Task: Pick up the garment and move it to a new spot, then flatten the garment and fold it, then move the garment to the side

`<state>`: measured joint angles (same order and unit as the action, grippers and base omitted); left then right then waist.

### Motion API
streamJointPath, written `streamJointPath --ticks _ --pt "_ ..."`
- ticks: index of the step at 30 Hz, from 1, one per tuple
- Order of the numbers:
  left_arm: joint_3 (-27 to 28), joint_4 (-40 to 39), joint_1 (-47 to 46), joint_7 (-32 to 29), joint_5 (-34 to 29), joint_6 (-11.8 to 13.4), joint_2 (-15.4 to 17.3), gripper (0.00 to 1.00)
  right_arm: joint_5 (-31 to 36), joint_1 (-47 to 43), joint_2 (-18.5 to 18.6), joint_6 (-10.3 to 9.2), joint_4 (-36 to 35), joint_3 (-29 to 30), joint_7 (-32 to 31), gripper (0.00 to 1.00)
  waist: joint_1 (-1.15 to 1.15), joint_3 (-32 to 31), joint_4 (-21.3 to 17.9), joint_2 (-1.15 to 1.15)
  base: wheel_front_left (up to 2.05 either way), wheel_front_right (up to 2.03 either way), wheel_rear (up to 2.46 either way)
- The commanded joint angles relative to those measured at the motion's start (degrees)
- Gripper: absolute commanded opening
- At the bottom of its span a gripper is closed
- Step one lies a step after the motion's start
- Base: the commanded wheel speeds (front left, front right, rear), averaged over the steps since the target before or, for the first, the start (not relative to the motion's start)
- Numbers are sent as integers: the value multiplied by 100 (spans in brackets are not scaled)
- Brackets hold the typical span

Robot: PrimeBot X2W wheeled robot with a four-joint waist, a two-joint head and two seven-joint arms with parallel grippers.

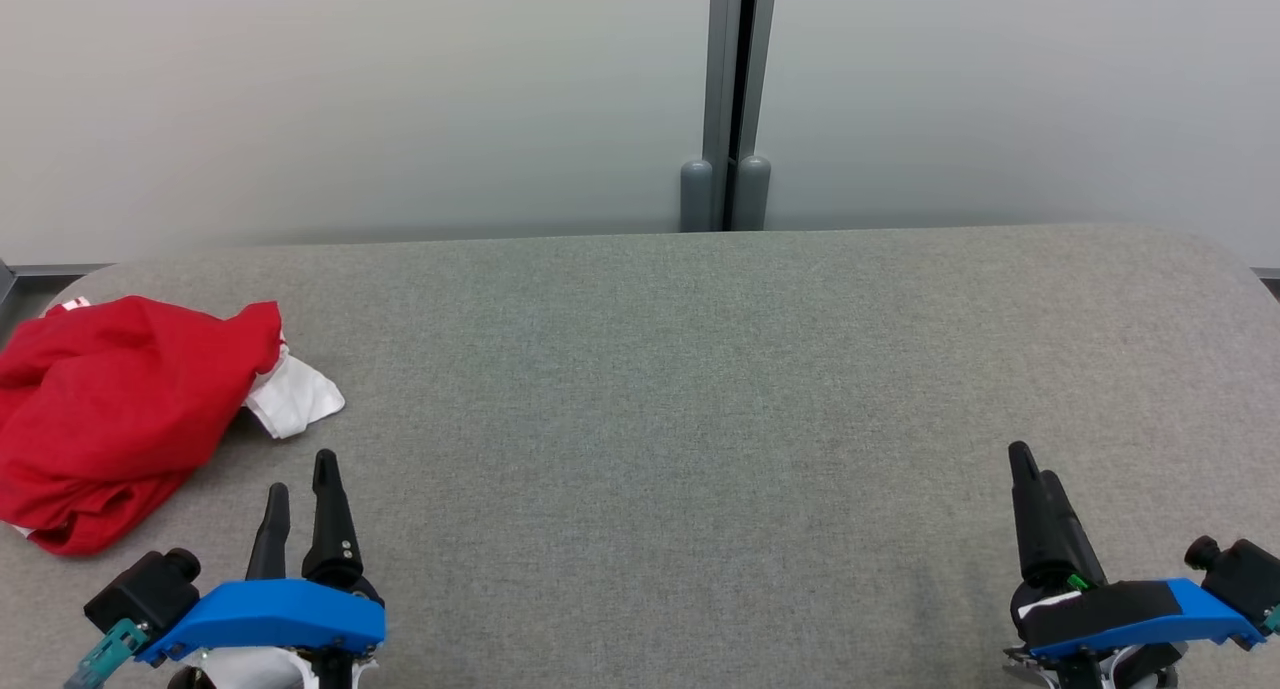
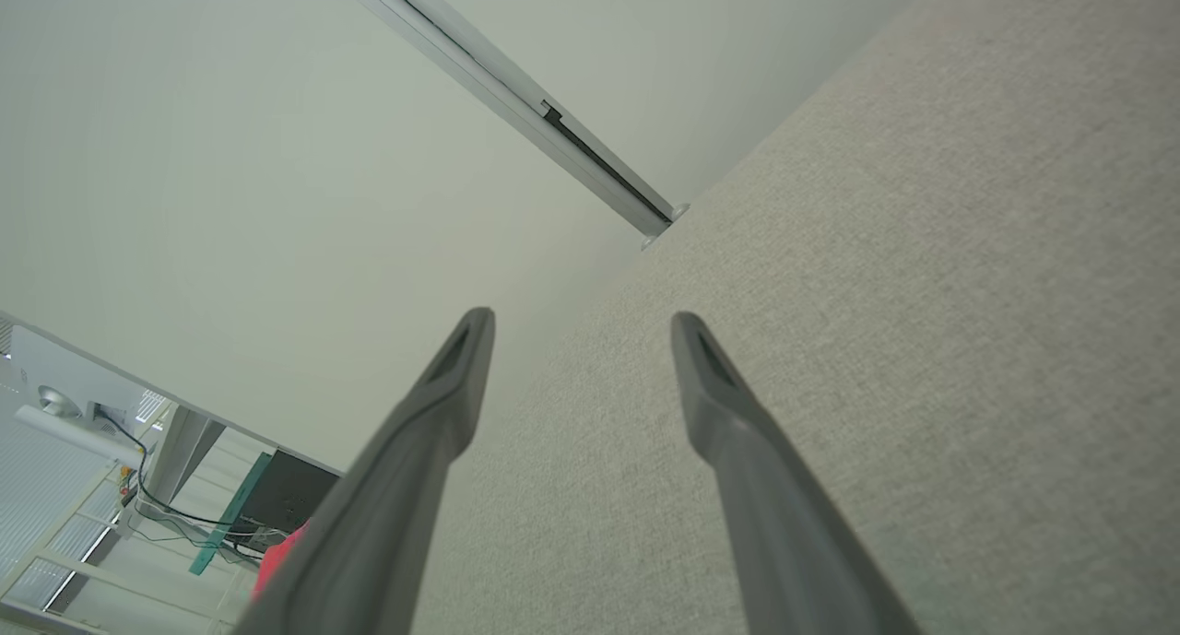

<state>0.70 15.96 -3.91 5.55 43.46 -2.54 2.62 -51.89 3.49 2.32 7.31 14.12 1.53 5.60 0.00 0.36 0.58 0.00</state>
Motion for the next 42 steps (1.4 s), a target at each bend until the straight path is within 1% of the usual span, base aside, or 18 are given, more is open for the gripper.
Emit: streamJointPath --ticks 1,31,42 --pt "-48 -46 -153 50 -152 14 31 100 139 47 47 18 -45 -19 45 100 0 1 1 0 0 0 0" --pt "-259 186 -176 509 -1875 232 31 100 1787 14 63 20 76 -166 503 100 0 3 56 0 0 0 0" --pt "-342 446 -275 648 -2348 313 31 100 2337 10 69 22 146 -217 641 100 0 -12 78 0 0 0 0"
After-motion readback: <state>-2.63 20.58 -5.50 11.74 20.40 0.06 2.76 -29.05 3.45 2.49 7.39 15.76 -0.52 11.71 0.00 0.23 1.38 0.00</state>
